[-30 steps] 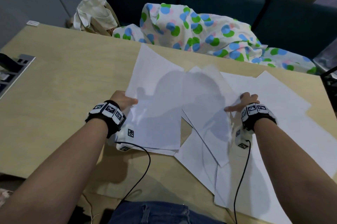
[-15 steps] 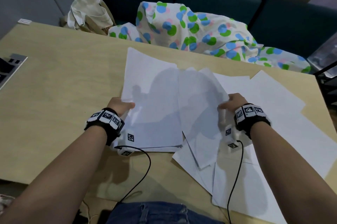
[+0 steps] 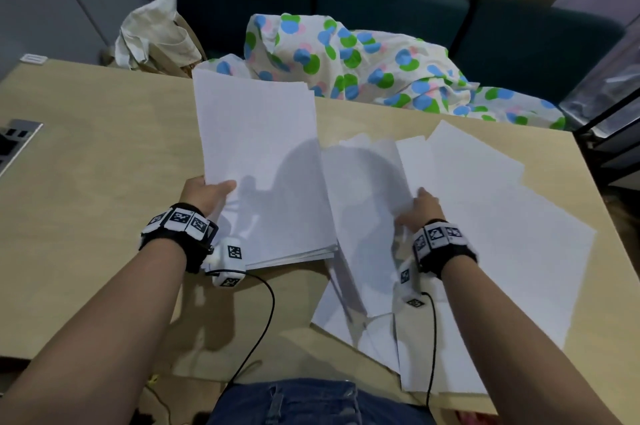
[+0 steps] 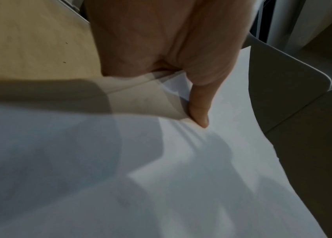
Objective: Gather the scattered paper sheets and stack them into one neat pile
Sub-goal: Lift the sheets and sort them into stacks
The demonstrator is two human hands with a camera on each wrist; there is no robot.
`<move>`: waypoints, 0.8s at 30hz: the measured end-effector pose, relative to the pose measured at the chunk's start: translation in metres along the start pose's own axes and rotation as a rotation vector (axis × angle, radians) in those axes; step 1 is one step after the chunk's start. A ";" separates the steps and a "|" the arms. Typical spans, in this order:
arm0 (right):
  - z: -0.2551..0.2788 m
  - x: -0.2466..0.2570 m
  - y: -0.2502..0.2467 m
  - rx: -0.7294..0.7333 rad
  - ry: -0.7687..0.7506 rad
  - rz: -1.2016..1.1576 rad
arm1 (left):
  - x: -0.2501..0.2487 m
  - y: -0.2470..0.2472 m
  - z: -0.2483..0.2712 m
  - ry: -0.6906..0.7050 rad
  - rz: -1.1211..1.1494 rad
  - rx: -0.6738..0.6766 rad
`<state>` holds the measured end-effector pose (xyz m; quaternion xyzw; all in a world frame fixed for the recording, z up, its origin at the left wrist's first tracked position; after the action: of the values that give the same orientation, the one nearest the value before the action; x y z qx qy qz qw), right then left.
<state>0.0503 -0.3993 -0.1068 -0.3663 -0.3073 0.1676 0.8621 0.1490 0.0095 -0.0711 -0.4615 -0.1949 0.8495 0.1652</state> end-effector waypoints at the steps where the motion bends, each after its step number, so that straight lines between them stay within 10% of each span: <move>1: 0.001 0.007 0.010 0.018 -0.030 0.030 | -0.001 -0.001 -0.001 0.001 -0.006 0.001; 9: 0.029 0.041 0.026 -0.045 -0.168 -0.092 | 0.008 -0.008 -0.009 0.005 -0.129 -0.012; 24: 0.032 0.015 0.006 -0.012 0.174 -0.260 | 0.019 -0.008 -0.004 -0.011 -0.186 -0.015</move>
<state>0.0408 -0.3705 -0.0881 -0.3417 -0.2772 0.0205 0.8978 0.1438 0.0255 -0.0829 -0.4382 -0.2439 0.8316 0.2388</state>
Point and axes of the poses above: each hand's wrist, its own z-axis away from the middle knuckle, its own y-axis out of the palm, x = y × z, the point moved 8 cm from there along -z, towards the middle knuckle, and after that the axes turned 11 degrees about -z, right-handed, at the moved point
